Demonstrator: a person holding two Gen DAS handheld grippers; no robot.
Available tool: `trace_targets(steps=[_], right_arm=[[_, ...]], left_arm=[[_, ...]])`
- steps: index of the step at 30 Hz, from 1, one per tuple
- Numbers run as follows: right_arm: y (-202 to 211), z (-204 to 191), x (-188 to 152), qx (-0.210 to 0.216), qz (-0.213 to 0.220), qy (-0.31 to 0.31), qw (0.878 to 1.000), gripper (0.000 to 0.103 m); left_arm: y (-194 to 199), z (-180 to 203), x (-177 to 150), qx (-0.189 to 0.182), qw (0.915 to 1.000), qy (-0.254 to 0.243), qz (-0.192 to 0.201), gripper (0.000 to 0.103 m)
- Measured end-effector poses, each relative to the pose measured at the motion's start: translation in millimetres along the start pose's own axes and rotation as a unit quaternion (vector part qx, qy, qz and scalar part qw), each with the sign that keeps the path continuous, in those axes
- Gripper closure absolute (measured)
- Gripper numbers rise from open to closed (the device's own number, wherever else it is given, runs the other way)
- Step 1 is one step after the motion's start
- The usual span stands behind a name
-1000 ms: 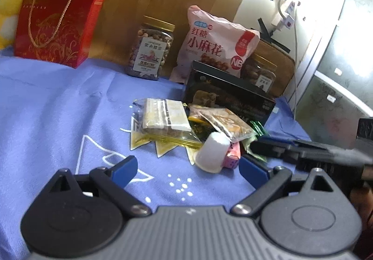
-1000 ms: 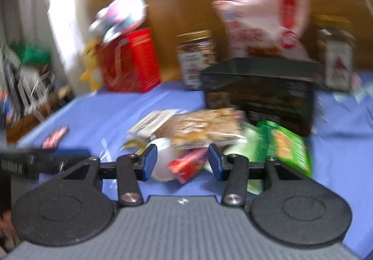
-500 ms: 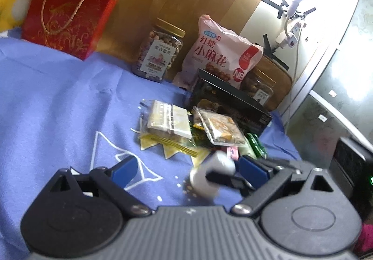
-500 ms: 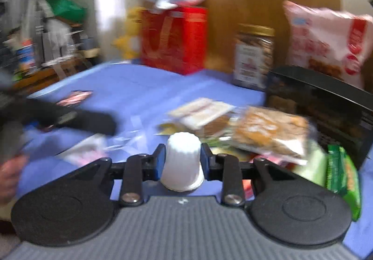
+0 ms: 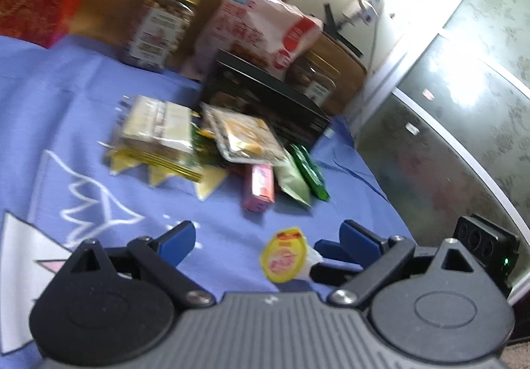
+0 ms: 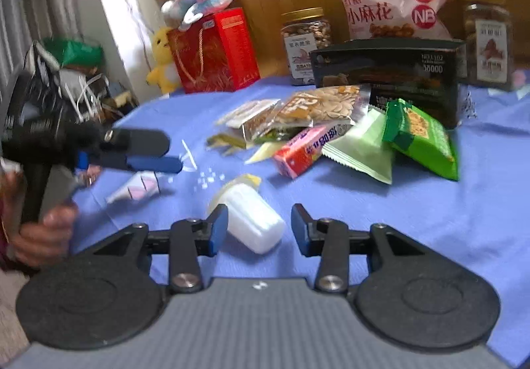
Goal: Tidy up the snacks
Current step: 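Carry the white cup over the dark tin box and release it inside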
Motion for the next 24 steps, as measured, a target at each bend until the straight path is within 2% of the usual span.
trace_targets(steps=[3, 6, 8, 9, 10, 11, 12, 16, 18, 21, 24], right_arm=[[-3.3, -6.2, -4.8, 0.000, -0.015, 0.045, 0.999, 0.048], [-13.7, -9.0, -9.7, -0.004, -0.033, 0.077, 0.997, 0.047], [-16.7, -8.6, -12.1, -0.009, -0.030, 0.088, 0.996, 0.047], [-16.0, -9.5, -12.7, -0.008, -0.030, 0.089, 0.996, 0.047], [-16.1, -8.2, -11.9, -0.007, -0.028, 0.087, 0.996, 0.053], [-16.2, -6.6, -11.1, -0.012, -0.026, 0.087, 0.996, 0.062], [-15.9, -5.6, -10.6, -0.011, -0.026, 0.087, 0.996, 0.063], [-7.7, -2.8, -2.7, -0.017, 0.004, 0.084, 0.996, 0.064], [-2.6, 1.9, 10.1, -0.022, 0.031, 0.084, 0.996, 0.064], [1.5, 11.9, 36.6, -0.038, 0.071, 0.086, 0.993, 0.064], [-3.0, 29.5, 66.9, -0.075, 0.101, 0.101, 0.987, 0.064]], left_arm=[[-7.1, 13.7, -2.2, -0.014, 0.9997, -0.013, -0.013, 0.007], [-13.9, 28.4, -7.2, -0.019, 0.9987, -0.037, -0.030, 0.018], [-22.3, 34.7, -11.7, -0.013, 0.9975, -0.050, -0.049, 0.037], [-27.6, 36.2, -13.9, -0.011, 0.9967, -0.053, -0.061, 0.043], [-33.1, 36.6, -16.3, -0.010, 0.9957, -0.054, -0.074, 0.052], [-37.2, 36.2, -18.1, -0.004, 0.9951, -0.053, -0.083, 0.056], [-38.4, 36.7, -17.9, 0.003, 0.9951, -0.056, -0.081, 0.059], [-35.0, 41.1, -3.3, -0.008, 0.9961, -0.057, -0.067, 0.061], [-37.4, 50.4, 12.1, -0.008, 0.9959, -0.074, -0.052, 0.061], [-49.2, 65.4, 42.8, 0.002, 0.9948, -0.097, -0.032, 0.060], [-70.1, 77.5, 80.9, 0.002, 0.9937, -0.111, -0.006, 0.058]])
Point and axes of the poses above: each gripper's, at about its wrist camera, not at the fingertips, and y roughly against the way its jaws point, z to its right, x to its top, the point moved 2 cm from there along -y, roughly the way its jaws point, and after that the axes turned 5 degrees about x, right-handed, at the moved point
